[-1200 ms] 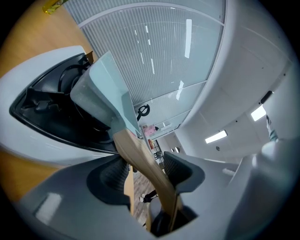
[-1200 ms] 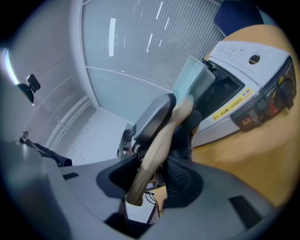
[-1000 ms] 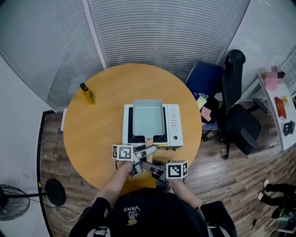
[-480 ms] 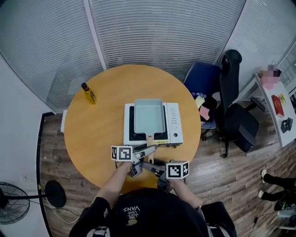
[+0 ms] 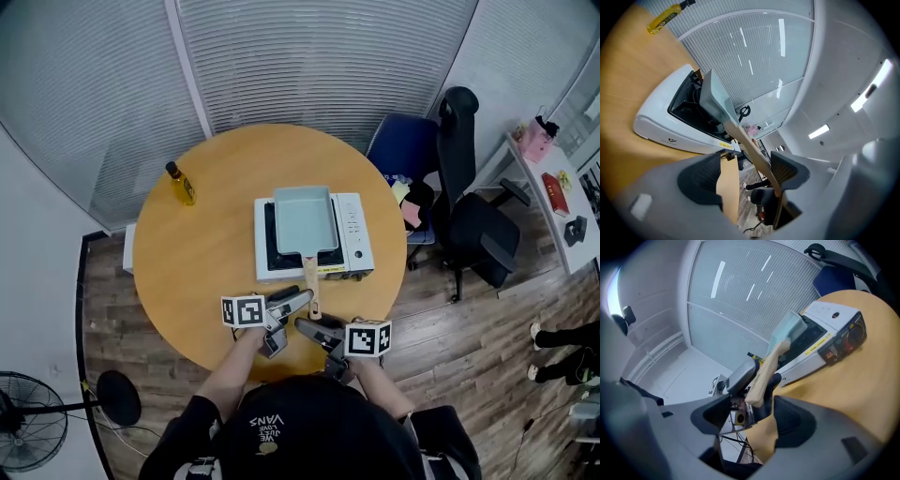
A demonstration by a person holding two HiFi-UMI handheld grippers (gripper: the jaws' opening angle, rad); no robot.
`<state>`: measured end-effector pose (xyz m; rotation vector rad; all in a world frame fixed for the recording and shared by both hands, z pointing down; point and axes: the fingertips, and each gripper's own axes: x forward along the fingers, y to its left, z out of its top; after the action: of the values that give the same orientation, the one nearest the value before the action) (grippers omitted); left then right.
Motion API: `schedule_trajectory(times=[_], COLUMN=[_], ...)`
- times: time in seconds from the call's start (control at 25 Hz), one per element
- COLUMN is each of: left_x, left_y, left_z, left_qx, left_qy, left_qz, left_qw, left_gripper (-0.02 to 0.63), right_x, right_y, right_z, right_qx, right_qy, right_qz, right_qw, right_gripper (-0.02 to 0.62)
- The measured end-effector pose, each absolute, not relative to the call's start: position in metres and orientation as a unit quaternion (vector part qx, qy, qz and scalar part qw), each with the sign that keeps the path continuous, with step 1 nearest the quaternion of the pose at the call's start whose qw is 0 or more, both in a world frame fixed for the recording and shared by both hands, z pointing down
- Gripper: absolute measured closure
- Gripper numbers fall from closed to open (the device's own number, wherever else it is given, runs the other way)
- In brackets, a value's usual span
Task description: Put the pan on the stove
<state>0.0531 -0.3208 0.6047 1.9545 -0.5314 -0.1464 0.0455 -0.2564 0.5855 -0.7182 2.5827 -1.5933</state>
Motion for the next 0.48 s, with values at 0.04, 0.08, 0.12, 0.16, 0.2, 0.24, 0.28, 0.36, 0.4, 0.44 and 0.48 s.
schedule_trajectory(times=[0.04,0.08,0.12,0.16,0.2,0.24,0.28,0.36,0.4,0.44,0.48], left_x=[0.05,0.046,0.043,0.039,0.036,0.033,0.03,0.025,0.022,0.019,0.016], left_y=[-0.317,-0.313,-0.31,-0.305,-0.301,-0.296,-0.292,-0.284,-0.281,-0.276,-0.272], left_z=[0.605,0.604,0.603,0.602,0.601,0.599,0.597,0.592,0.59,0.588,0.586], left_qx=[0.818,0.818,0.818,0.818,0.819,0.82,0.821,0.826,0.828,0.829,0.831], left_qy=[-0.223,-0.223,-0.224,-0.223,-0.222,-0.22,-0.218,-0.212,-0.21,-0.208,-0.205], left_qz=[-0.061,-0.062,-0.064,-0.066,-0.067,-0.068,-0.068,-0.067,-0.067,-0.067,-0.068], left_qw=[0.527,0.526,0.526,0.526,0.525,0.524,0.523,0.518,0.516,0.514,0.513], left_gripper=[0.287,0.287,0.287,0.287,0.287,0.287,0.287,0.287,0.287,0.287,0.287], right_x=[0.044,0.041,0.039,0.037,0.034,0.032,0.03,0.025,0.022,0.019,0.016], right_y=[-0.252,-0.248,-0.244,-0.24,-0.235,-0.23,-0.225,-0.217,-0.214,-0.21,-0.207], right_z=[0.585,0.584,0.583,0.582,0.581,0.581,0.582,0.58,0.579,0.578,0.577], right_qx=[-0.233,-0.237,-0.24,-0.244,-0.249,-0.253,-0.256,-0.263,-0.266,-0.27,-0.275], right_qy=[0.827,0.827,0.827,0.827,0.827,0.826,0.826,0.827,0.828,0.829,0.83], right_qz=[-0.511,-0.51,-0.509,-0.507,-0.505,-0.503,-0.502,-0.497,-0.493,-0.489,-0.485], right_qw=[0.012,0.013,0.014,0.014,0.013,0.012,0.012,0.011,0.011,0.011,0.012], right_gripper=[0.336,0.336,0.336,0.336,0.336,0.336,0.336,0.336,0.336,0.336,0.336])
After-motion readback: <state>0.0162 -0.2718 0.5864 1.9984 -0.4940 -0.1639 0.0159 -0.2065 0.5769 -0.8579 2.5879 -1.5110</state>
